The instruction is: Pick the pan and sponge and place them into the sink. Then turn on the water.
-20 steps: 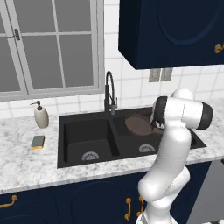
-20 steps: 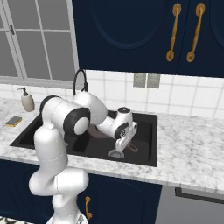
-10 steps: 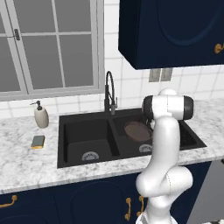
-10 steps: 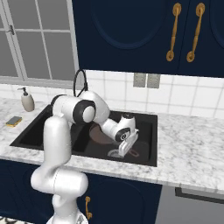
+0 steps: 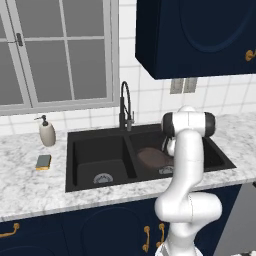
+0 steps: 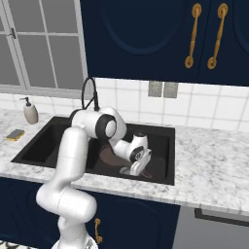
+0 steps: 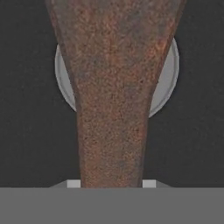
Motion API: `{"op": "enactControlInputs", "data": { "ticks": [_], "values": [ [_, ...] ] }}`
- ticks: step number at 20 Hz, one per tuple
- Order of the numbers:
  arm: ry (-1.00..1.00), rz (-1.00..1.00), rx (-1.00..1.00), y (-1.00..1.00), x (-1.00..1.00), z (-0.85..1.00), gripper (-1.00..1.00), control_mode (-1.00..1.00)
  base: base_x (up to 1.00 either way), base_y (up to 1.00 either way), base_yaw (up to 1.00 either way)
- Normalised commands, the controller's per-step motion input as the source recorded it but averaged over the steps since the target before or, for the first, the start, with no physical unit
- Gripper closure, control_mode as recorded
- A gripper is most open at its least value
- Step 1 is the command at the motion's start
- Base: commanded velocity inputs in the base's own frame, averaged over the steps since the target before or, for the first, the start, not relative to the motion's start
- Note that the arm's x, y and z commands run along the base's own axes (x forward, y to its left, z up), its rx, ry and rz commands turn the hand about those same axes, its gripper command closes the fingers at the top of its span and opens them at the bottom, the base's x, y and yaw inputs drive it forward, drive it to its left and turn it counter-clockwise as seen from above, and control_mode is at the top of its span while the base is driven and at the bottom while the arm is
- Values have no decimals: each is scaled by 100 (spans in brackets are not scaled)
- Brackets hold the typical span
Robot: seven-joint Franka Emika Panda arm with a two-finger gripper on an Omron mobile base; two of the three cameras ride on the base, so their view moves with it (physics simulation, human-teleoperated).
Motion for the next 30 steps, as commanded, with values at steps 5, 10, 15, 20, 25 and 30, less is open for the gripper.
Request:
{"op": "enactControlInputs", "data": {
  "ticks": [5,10,15,20,25,30],
  "values": [
    [3,0,0,25,59,-28,100,-100,0,0,0],
    [2,0,0,10,52,-29,100,-100,0,0,0],
    [0,0,0,6,24,-20,-100,-100,0,0,0],
    [0,0,1,9,-5,8,-100,-100,0,0,0],
    [-7,2,3,8,-44,52,-100,-100,0,0,0],
    [-20,3,3,1,-71,98,-100,-100,0,0,0]
  ]
}}
